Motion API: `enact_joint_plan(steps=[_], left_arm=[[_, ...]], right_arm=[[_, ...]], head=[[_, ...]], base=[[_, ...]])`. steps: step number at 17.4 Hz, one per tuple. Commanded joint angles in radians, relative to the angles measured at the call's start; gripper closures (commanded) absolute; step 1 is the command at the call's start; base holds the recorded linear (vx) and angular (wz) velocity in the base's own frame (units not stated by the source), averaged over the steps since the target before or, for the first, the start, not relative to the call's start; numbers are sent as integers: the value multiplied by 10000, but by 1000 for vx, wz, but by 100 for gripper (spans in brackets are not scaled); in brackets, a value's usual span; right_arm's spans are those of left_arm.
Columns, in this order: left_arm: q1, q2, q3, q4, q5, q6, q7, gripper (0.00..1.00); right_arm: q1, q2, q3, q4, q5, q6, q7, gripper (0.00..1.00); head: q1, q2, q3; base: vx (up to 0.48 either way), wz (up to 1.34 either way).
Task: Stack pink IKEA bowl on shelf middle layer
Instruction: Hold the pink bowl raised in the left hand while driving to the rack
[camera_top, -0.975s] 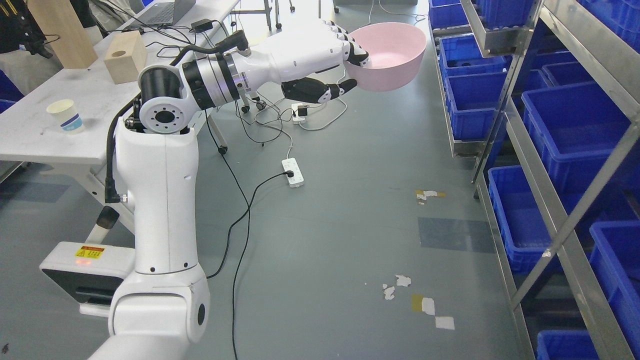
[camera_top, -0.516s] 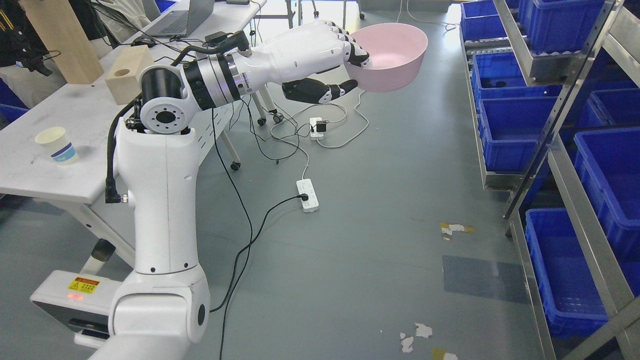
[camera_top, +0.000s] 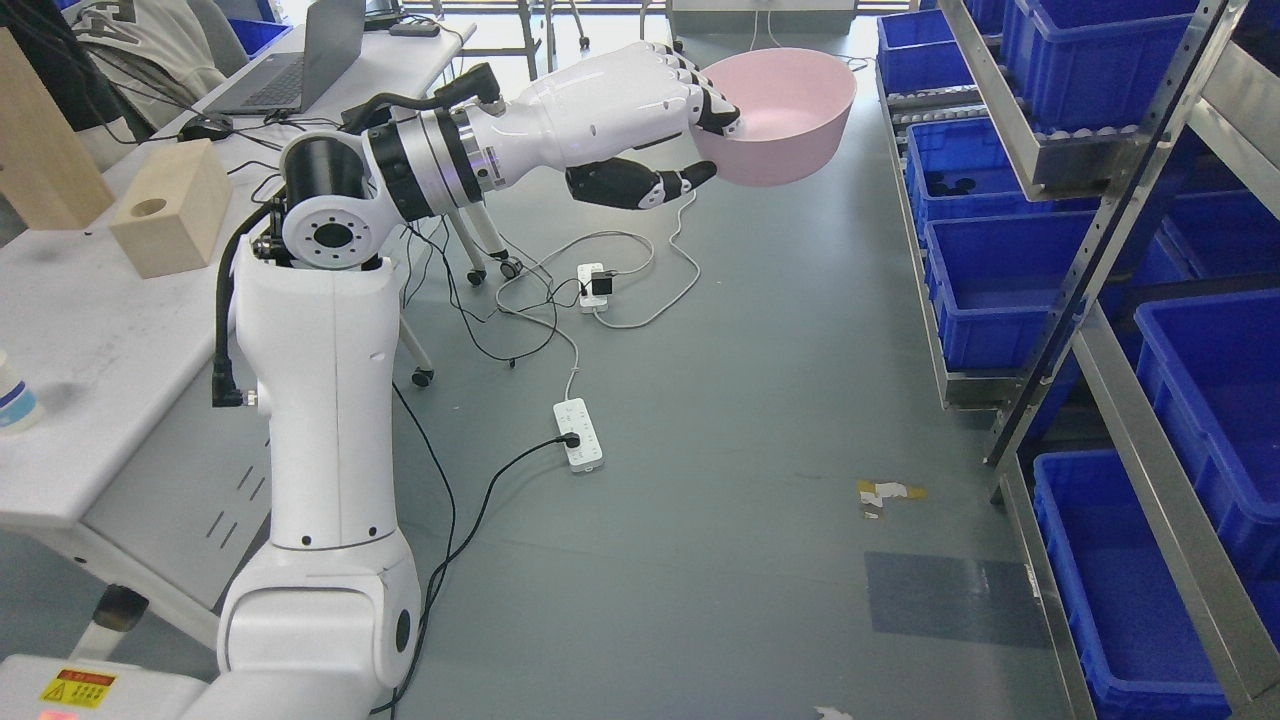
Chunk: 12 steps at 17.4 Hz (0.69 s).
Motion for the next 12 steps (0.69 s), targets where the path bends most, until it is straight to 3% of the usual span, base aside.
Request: enact_joint_plan(steps=[1,12], left_arm=[[301,175,-460,-6,173,-6,2,97],[363,175,-874,9,189,-6,2,97]], right_arm=[[28,-175,0,-174,0,-1,4,0],[28,-175,0,-174,0,-1,4,0]], head=[[0,0,0],[0,0,0]], base=[[163,-217],[90,-218]])
